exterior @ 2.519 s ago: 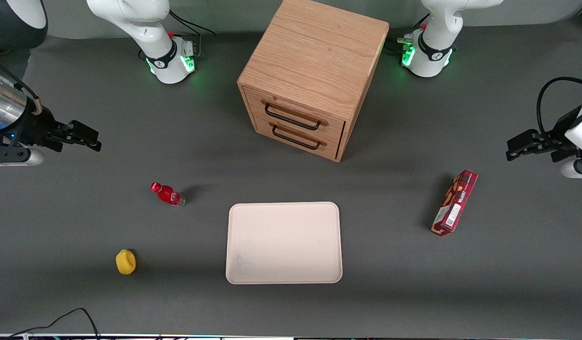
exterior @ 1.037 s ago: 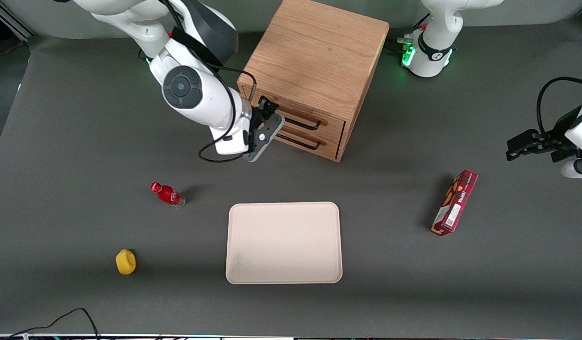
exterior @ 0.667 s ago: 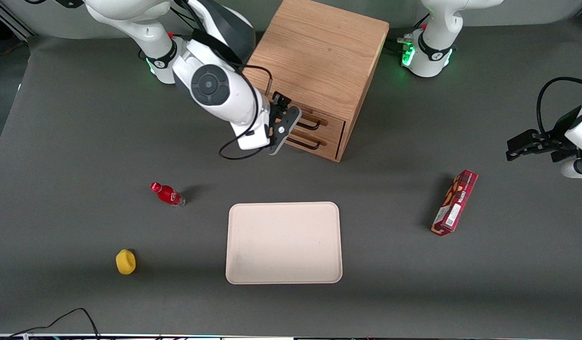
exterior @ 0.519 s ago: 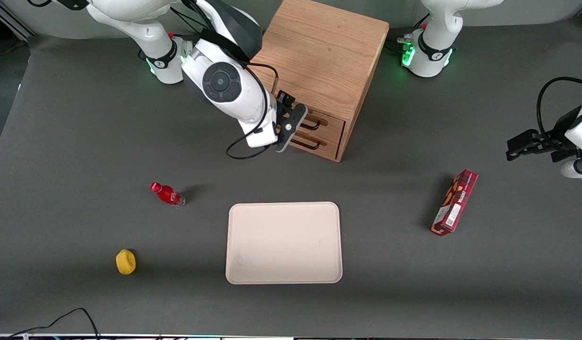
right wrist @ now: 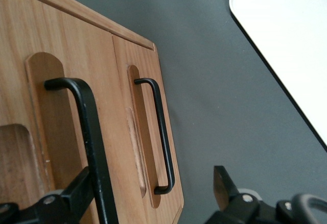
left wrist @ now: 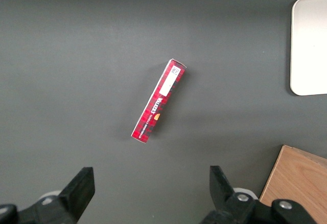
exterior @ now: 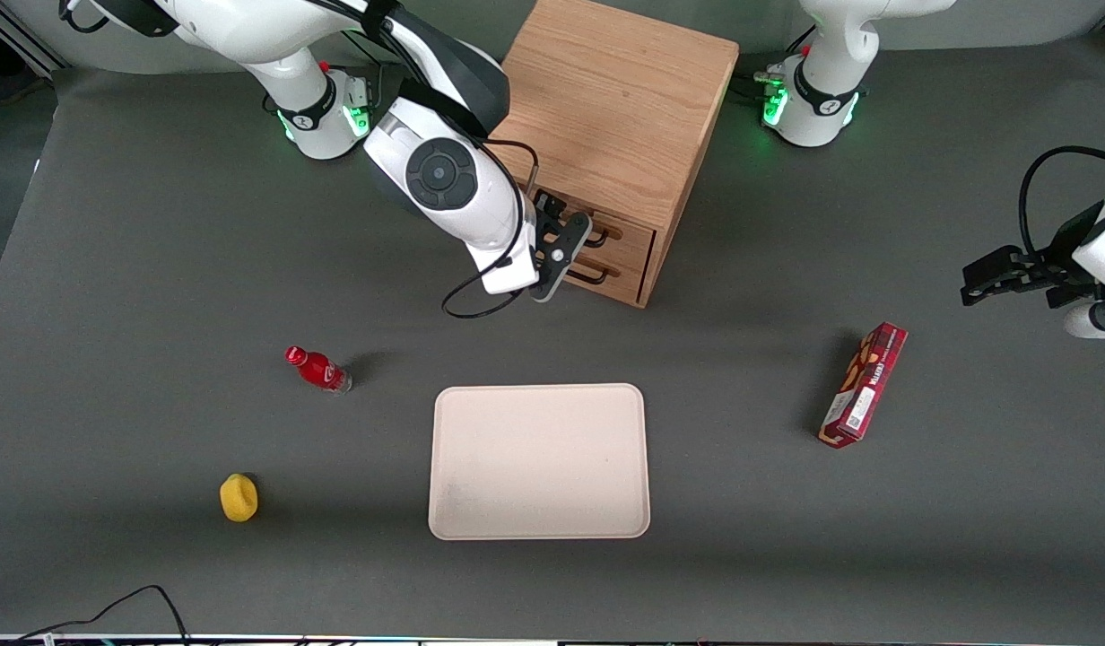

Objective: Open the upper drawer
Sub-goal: 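Pull the upper drawer handle outward with the right gripper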

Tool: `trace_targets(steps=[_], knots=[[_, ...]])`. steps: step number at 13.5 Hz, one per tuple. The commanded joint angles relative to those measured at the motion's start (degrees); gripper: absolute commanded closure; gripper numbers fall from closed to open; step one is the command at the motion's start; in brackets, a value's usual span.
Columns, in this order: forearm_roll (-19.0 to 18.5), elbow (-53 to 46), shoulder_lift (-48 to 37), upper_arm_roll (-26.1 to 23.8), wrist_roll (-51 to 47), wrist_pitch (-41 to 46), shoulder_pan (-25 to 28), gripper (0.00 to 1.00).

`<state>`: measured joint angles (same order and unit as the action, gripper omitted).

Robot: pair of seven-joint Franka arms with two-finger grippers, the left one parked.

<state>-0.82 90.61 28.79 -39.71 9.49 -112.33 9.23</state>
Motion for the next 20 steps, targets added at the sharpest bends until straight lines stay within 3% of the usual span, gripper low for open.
trace_targets(steps=[1,14,20], knots=[[-4.19,-0.96,1.53,0.86,2.28,-1.75,0.17,0.00],[-3.66,-6.93,1.62,11.49,13.35,-2.89,-0.62,0.00],[-3.57,-7.02,1.70,14.31,15.21,-8.96,-0.97,0.00]])
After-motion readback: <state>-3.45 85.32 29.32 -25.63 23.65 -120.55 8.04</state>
